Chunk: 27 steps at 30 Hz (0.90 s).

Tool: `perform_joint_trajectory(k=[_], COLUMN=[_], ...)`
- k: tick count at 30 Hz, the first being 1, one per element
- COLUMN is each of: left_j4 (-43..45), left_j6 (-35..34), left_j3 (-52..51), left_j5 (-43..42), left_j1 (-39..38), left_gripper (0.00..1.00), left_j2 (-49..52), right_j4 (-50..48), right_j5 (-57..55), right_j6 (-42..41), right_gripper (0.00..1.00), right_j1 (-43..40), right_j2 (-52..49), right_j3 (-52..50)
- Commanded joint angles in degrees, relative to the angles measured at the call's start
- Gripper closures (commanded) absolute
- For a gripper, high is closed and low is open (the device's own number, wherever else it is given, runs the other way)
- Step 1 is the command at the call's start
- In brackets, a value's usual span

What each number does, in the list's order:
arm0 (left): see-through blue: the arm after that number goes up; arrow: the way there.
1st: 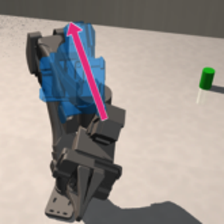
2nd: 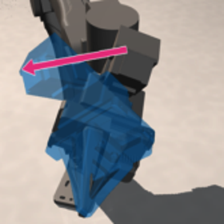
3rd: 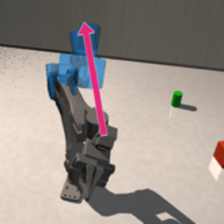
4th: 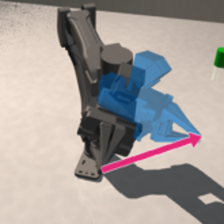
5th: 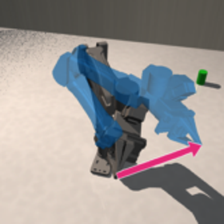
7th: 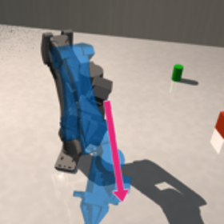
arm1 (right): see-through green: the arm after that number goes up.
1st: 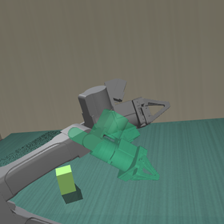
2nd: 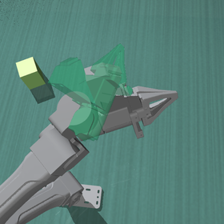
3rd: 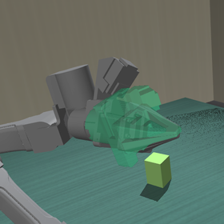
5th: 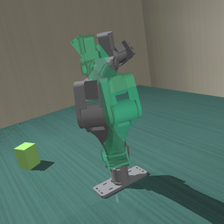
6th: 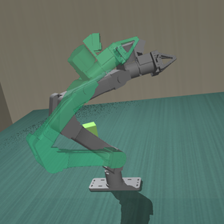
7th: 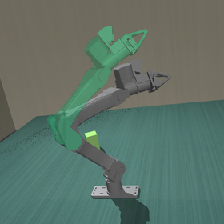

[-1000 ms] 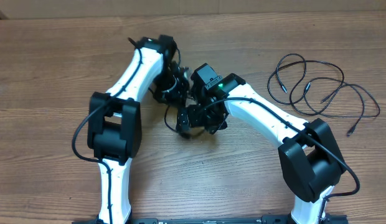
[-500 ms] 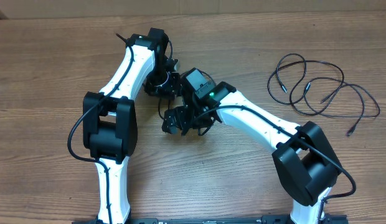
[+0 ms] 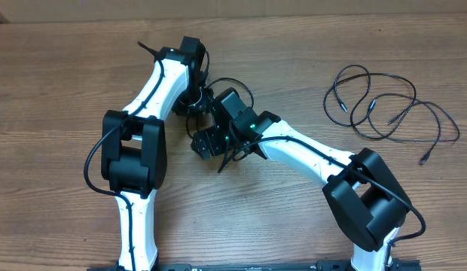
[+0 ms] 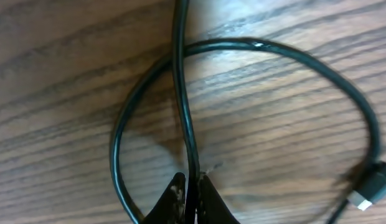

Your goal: Untangle cables

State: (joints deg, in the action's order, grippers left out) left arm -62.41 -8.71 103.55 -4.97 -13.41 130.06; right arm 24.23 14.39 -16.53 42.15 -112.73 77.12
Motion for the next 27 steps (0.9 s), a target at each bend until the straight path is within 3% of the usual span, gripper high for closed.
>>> perform_joint_trajectory(k=[1,11,14,16,18,27], left_j4=[1.49,8.76,8.92,8.46,7.78,-3.06], left_j6=[-0.74,-0.74,-0.74,-0.74,-0.72,1.51], left_j3=[-2.56,-8.55,-8.94,-8.81,-8.37,3.91], left_j5=[2.67,2.64,2.51,2.05,1.49,-10.4], left_j1=[-0.2,0.44,0.44,0.44,0.52,2.23], left_gripper=[0.92,0.88,0.87,0.8,0.76,0.64], left_j2=[-0.76,-0.74,-0.74,-0.76,-0.76,-0.85], right_j4=[-1.73,-3.61,-3.52,-3.08,-2.73,-2.25], right_j5=[-2.4,-2.36,-2.38,-2.38,-2.38,-2.36], right_j6=[1.9,4.63,6.62,6.62,6.6,9.6], right_gripper=[0.16,0.21,0.36,0.47,0.51,0.44], right_j1=[0.26,0.26,0.26,0.28,0.28,0.39], right_j2=[-2.34,-6.75,-7.32,-7.32,-7.32,-7.32], right_j3=[-0.31,-0.31,-0.31,-0.31,-0.31,-0.31])
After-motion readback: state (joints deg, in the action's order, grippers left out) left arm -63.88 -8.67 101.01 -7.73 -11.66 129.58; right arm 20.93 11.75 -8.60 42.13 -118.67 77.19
